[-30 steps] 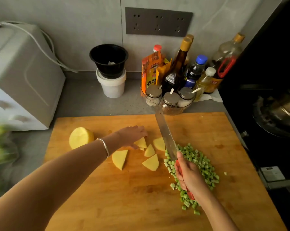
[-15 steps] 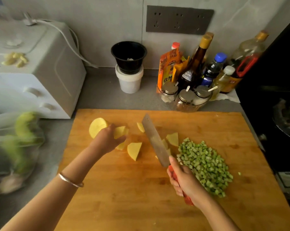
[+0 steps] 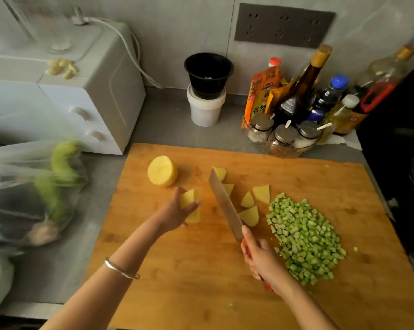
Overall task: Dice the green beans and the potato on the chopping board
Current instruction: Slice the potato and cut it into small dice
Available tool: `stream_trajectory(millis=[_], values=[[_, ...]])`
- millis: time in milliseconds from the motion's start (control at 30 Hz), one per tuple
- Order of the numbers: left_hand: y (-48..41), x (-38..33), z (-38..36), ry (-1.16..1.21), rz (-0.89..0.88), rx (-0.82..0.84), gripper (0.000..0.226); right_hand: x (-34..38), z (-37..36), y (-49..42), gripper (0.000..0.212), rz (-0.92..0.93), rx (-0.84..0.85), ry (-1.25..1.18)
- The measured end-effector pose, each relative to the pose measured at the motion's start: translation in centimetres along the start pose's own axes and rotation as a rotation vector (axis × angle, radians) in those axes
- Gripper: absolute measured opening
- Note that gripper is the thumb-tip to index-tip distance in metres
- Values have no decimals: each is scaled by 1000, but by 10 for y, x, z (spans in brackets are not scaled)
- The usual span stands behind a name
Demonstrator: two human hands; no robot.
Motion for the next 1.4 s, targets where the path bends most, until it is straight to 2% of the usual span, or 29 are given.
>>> stream_trajectory(millis=[100,200,300,400,467,533,667,800,1000,1133,1233,1400], values=[[-7,3,-36,-59,-8,-7,40,-1,2,-1,52,-14,-21,-19],[-12,9,-55,-238,-48,-123,49,-4,-3,2,54,-18,-22,-15],[-11,9,-59,-280,-80,-210,65,-8,-10,4,56,-19,-14,-35],[-15,15,-48,-436,-125,-93,93,-9,-12,5,55,-49,-11,-65],[-18,15,-41,-484,-176,29,98,-8,-13,7,54,-62,-11,-77],[-22,14,-40,-490,-238,88,95,-5,-18,10,54,-74,1,-84],[-25,8,-43,-537,-319,47,85,-4,-37,16,53,-88,17,-103],[-28,9,-38,-457,-319,39,85,-4,-41,15,53,-97,11,-122],[-23,6,-38,-509,-342,49,81,-4,-49,18,53,-136,-33,-160],[-20,10,-41,-473,-349,15,79,-4,-67,20,59,-43,-143,-23],[-20,12,-41,-405,-363,19,80,-5,-76,20,56,-4,-182,47],[-18,12,-39,-363,-383,77,84,-9,-69,15,59,-42,-173,-27]])
Point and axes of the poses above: each hand's wrist, its own y-axis away from the middle knuckle, its own z-axis out of the back of the hand, x = y × z, the point moved 5 cm from there along -y, towards the middle knuckle, and after that the axes turned 3 degrees about -x, right-handed, at the moved point
